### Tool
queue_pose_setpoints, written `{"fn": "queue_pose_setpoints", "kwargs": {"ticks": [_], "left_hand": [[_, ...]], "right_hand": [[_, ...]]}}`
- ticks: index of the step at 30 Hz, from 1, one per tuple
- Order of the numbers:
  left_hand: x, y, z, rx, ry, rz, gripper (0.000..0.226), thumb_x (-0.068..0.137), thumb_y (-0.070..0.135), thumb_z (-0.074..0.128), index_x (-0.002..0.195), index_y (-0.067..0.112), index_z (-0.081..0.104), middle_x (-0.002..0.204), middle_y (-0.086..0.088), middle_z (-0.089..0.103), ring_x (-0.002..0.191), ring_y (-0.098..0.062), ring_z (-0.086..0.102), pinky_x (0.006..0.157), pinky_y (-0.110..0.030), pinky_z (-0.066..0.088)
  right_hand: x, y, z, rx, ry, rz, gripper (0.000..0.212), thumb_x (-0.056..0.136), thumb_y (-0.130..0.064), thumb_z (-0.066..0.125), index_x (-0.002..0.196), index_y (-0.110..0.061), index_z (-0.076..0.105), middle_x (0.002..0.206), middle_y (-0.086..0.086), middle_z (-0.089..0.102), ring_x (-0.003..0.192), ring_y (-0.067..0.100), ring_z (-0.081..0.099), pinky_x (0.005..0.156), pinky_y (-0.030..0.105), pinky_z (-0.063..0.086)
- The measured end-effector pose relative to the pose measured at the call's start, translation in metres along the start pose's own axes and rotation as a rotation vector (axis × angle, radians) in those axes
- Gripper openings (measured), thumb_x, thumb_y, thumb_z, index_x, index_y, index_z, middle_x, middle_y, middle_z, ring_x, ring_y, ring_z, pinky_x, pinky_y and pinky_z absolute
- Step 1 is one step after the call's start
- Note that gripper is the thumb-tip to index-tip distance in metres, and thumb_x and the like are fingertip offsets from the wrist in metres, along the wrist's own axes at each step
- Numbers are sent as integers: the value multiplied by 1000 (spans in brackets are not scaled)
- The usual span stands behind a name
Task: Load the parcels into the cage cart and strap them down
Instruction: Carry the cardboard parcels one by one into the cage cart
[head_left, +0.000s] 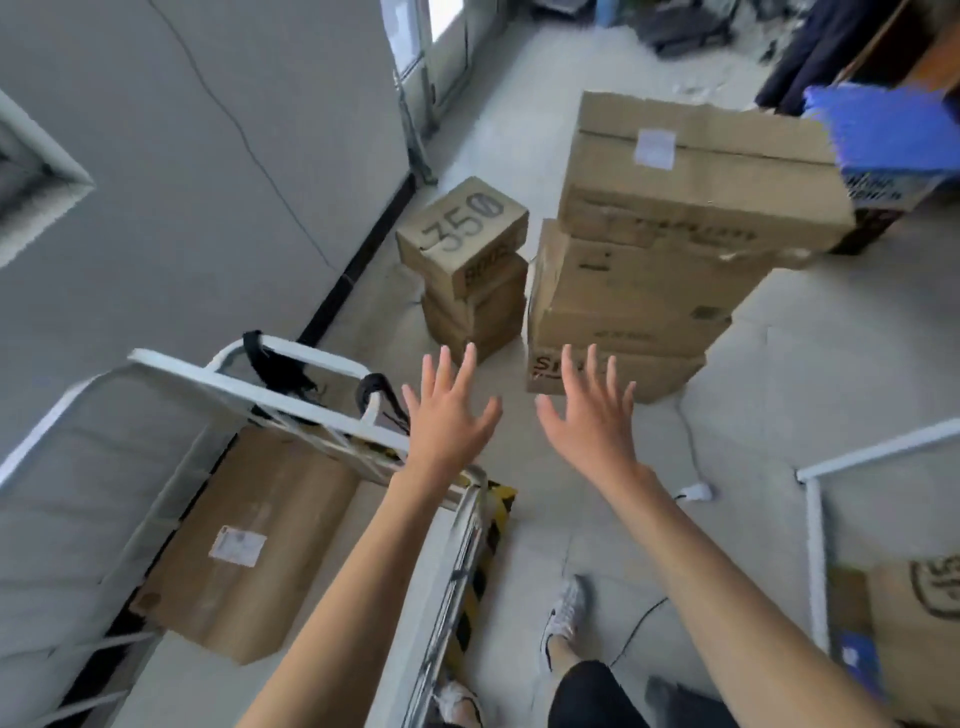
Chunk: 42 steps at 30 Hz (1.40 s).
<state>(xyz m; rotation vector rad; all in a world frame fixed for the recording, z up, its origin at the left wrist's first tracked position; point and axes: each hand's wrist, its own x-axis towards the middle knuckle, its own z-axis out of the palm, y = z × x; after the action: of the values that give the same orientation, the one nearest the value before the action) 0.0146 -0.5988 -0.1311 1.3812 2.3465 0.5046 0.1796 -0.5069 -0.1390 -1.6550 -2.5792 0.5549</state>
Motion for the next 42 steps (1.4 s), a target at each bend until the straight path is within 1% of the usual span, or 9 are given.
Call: {"fn": "queue_pose_setpoints", "kwargs": {"ticks": [3, 10, 17, 25, 28, 32, 36, 39, 42], "left_hand": [[32, 66, 16, 5, 5, 104, 74, 100, 53, 45, 162, 30, 11, 169, -7, 8, 156, -29, -4, 121, -61, 3], [95, 179, 61, -18, -15, 203, 76, 99, 52, 48, 161, 34, 9, 169, -6, 9, 156, -26, -3, 121, -60, 2], [175, 233, 85, 23, -44, 259, 77, 98, 52, 50, 161, 33, 10, 169, -5, 10, 156, -25, -3, 122, -59, 3], [333, 285, 95, 8, -41, 270, 77, 99, 55, 47, 161, 28, 11, 169, -5, 11, 156, -28, 1, 122, -60, 4], [384, 300, 103, 17, -56, 277, 76, 99, 56, 45, 161, 28, 11, 169, -6, 11, 156, -29, 1, 122, -61, 4], [442, 301, 109, 136, -64, 194, 76, 98, 51, 50, 160, 26, 15, 168, -12, 14, 155, -34, 1, 121, -63, 6], [491, 291, 110, 216, -63, 108, 80, 96, 49, 55, 161, 25, 15, 167, -17, 12, 154, -38, -1, 120, -65, 6], [522, 282, 112, 246, -78, 19, 84, 96, 57, 52, 161, 22, 14, 167, -20, 9, 154, -39, -3, 119, -67, 5], [552, 276, 108, 240, -81, -138, 97, 90, 73, 47, 161, 17, 12, 167, -21, 6, 154, -38, -2, 117, -66, 7]], "right_hand": [[15, 63, -36, 70, 65, 94, 74, 99, -53, 37, 160, -24, 5, 168, 12, 1, 153, 37, -1, 119, 63, 3], [52, 177, -98, 167, 141, 225, 75, 101, -51, 38, 161, -23, 2, 168, 13, -3, 154, 33, -2, 120, 57, 1], [115, 236, -132, 205, 151, 292, 74, 102, -46, 40, 160, -19, 4, 167, 15, 0, 154, 33, 2, 122, 57, 7], [233, 289, -157, 196, 162, 370, 75, 99, -41, 47, 160, -19, 9, 166, 17, 7, 153, 33, 9, 122, 52, 16], [274, 303, -167, 188, 160, 402, 76, 98, -42, 48, 160, -21, 8, 167, 15, 6, 153, 33, 10, 123, 49, 15], [318, 326, -177, 216, 168, 480, 76, 97, -35, 50, 160, -22, 10, 167, 12, 6, 153, 31, 10, 122, 50, 17], [359, 355, -182, 193, 137, 530, 77, 98, -39, 51, 160, -20, 9, 167, 12, 6, 154, 30, 6, 122, 50, 15], [390, 383, -186, 182, 99, 562, 78, 97, -40, 52, 160, -19, 11, 167, 13, 8, 153, 32, 8, 122, 51, 15], [426, 408, -191, 179, 75, 563, 80, 95, -43, 54, 159, -17, 13, 166, 13, 11, 151, 33, 13, 120, 50, 19]]}}
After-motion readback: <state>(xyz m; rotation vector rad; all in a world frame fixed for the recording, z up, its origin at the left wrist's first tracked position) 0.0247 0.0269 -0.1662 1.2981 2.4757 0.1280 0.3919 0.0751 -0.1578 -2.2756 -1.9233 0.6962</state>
